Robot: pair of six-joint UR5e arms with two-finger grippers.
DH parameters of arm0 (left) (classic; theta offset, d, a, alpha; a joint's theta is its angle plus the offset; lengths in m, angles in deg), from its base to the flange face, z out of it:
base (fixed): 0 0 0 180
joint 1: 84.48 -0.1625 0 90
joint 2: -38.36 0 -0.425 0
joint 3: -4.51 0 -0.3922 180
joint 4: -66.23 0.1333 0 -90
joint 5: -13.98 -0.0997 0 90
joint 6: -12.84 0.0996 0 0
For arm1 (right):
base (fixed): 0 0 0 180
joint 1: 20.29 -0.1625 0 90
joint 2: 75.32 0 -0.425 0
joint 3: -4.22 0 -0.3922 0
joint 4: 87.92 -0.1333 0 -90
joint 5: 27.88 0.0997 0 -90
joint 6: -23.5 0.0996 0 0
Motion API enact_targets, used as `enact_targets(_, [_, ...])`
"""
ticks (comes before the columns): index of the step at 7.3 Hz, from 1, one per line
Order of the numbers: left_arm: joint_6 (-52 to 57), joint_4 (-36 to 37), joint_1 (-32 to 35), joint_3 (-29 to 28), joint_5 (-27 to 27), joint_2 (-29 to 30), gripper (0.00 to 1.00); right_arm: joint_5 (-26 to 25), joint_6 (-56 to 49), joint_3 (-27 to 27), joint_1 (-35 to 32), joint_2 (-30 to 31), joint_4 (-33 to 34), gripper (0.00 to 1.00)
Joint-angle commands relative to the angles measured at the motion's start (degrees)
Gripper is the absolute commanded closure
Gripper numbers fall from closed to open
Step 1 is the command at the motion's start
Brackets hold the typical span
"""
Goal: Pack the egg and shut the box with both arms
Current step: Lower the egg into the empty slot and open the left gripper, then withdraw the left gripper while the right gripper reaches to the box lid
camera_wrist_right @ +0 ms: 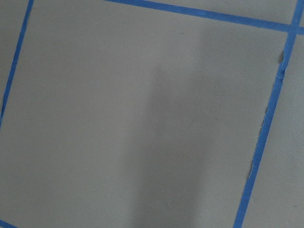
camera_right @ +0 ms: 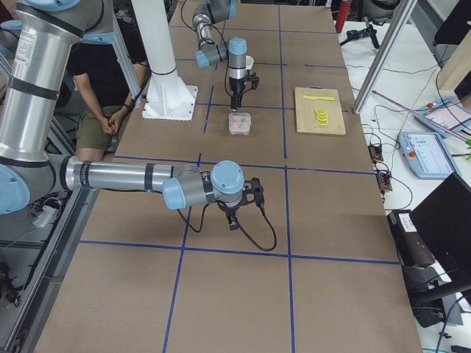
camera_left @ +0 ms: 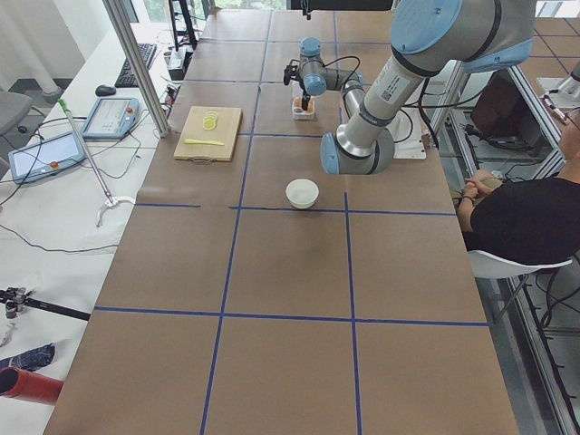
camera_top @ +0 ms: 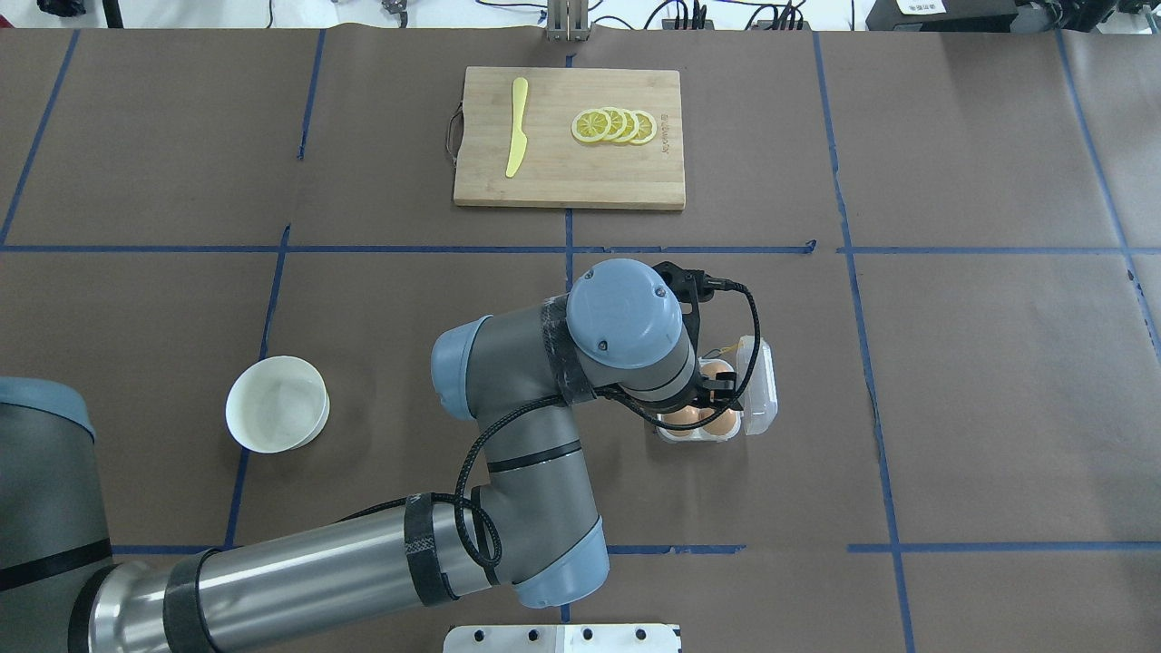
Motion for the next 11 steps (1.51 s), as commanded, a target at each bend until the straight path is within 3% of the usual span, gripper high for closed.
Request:
enact_targets(1, [0.4, 0.6, 1.1, 9.9, 0.3, -7.7, 0.05, -0.1, 4.8, -0.1, 2.4, -0.9, -0.5, 0.0])
enact_targets(2, [0.7, 0.8, 2.3, 17.5, 0.4, -15.0, 0.05, -0.4, 10.9, 0.0, 5.6, -2.3, -3.4, 0.0])
enact_targets(4, [1.3, 2.6, 6.6, 23.3, 0.5, -20.9, 0.05, -4.6, 33.6, 0.1, 15.2, -5.8, -16.3, 0.0])
enact_targets(5, [6.6, 2.5, 7.4, 27.9, 0.5, -25.1, 0.05, -11.8, 49.1, -0.1, 23.9, -9.4, -23.8, 0.0])
enact_targets(6, [10.2, 2.5, 10.0, 30.6, 0.5, -28.0, 0.05, -20.7, 61.8, -0.3, 33.3, -14.0, -26.0, 0.0])
enact_targets(8, [15.0, 2.4, 13.8, 32.4, 0.6, -32.6, 0.05, -37.4, 76.4, -0.2, 49.2, -23.9, -25.3, 0.0])
enact_targets(9, [18.5, 2.4, 14.8, 33.6, 0.6, -35.3, 0.05, -41.0, 80.6, -0.1, 53.0, -28.2, -22.9, 0.0])
enact_targets(11, [28.2, 2.2, 20.0, 33.8, 0.6, -40.0, 0.05, -41.4, 81.2, -2.5, 53.4, -39.8, -6.8, 0.0])
